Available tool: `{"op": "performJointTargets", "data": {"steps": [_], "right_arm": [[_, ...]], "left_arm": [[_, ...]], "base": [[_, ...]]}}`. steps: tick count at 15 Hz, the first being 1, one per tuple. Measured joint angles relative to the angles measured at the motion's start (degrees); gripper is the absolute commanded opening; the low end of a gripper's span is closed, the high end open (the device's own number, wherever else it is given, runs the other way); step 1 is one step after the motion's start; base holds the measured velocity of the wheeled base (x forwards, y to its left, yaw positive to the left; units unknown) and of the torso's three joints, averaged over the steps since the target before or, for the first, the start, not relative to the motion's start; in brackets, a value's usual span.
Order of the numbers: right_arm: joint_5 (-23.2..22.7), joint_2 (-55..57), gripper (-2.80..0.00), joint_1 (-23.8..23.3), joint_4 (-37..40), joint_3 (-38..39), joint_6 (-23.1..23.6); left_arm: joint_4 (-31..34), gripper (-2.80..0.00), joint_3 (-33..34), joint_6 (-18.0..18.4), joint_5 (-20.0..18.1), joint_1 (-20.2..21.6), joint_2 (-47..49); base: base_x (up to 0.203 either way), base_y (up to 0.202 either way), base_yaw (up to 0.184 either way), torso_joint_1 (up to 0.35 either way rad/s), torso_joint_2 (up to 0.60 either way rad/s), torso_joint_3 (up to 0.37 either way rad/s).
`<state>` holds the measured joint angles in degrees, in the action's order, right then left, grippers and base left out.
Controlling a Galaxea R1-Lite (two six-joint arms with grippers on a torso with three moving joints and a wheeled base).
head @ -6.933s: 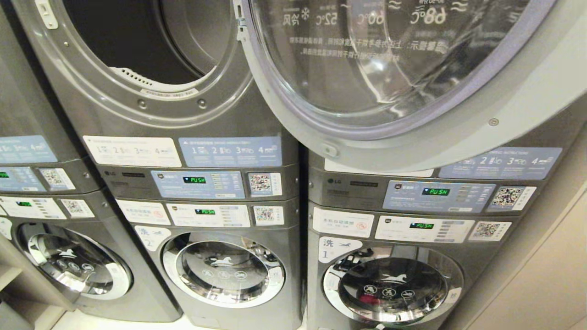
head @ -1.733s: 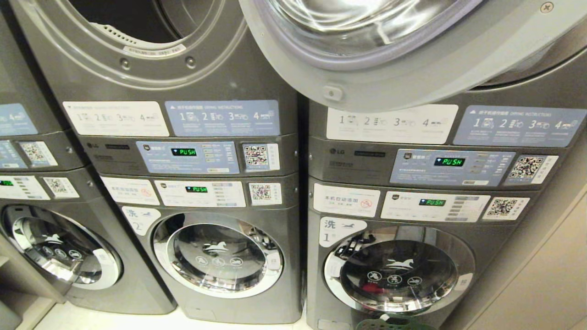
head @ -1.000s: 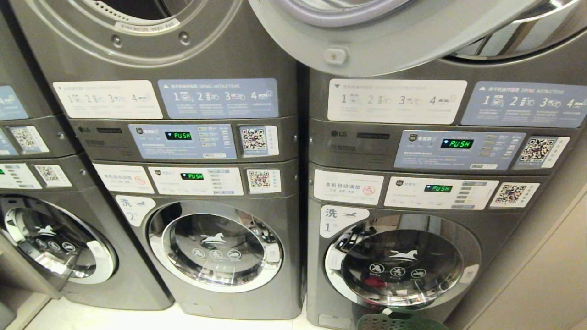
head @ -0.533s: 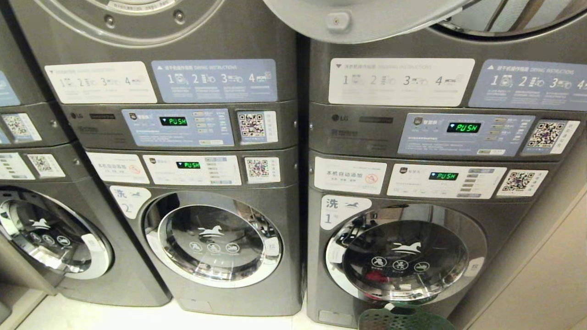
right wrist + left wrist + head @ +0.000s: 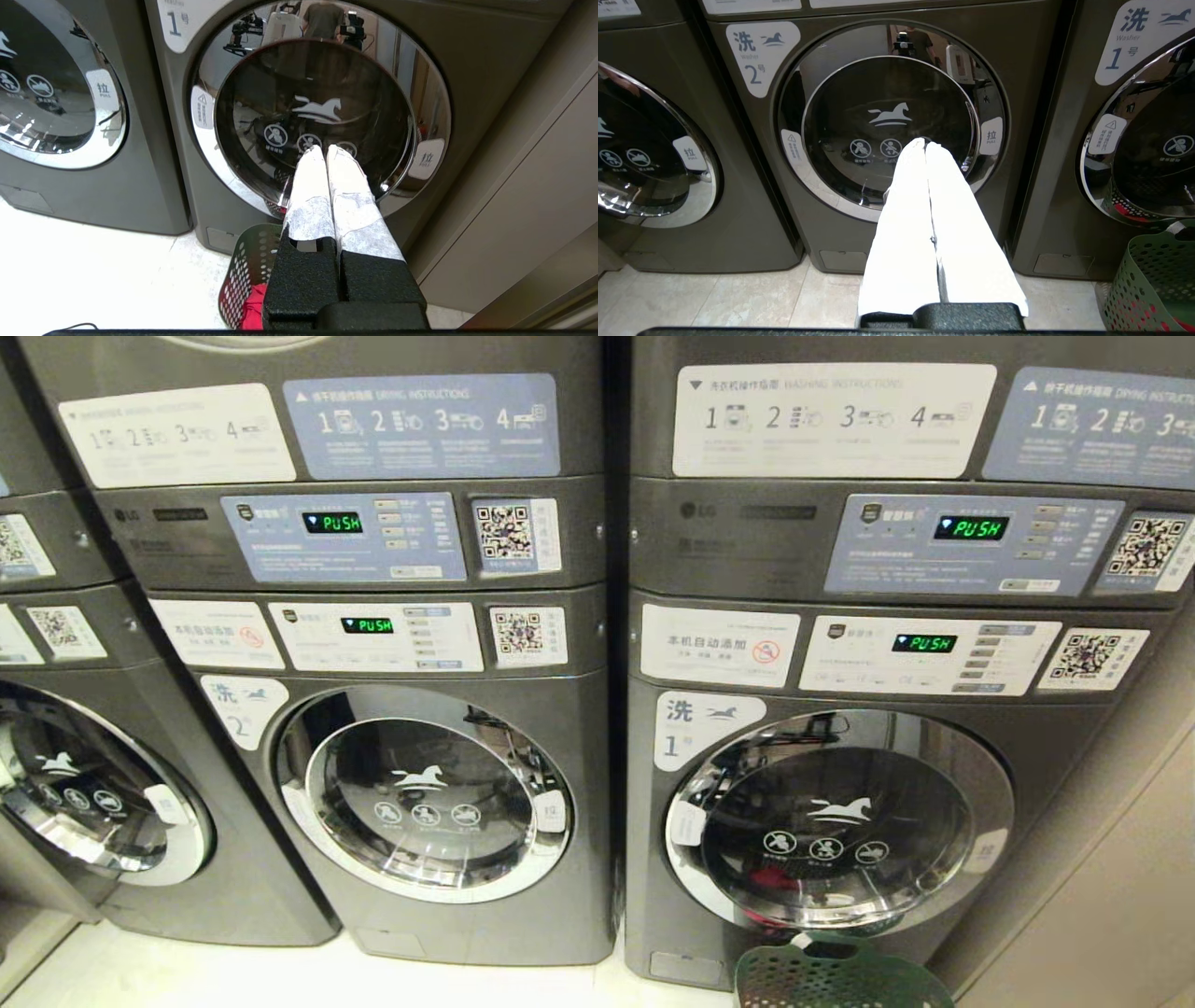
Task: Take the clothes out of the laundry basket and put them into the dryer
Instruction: Take the clothes out of the basket
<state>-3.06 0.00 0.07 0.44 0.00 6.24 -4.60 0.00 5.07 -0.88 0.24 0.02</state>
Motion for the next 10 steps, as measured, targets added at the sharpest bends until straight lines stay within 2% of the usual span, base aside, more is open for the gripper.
{"op": "performJointTargets", "data": {"steps": [10], "right_arm": [[0.5,0.0,-2.80,0.0,0.0,0.0,-2.0]], "left_arm": [[0.0,-2.80,0.0,0.0,0.0,0.0,0.0]], "base": [[0.000,0.000,0.000,-0.178,0.49,0.312]]}}
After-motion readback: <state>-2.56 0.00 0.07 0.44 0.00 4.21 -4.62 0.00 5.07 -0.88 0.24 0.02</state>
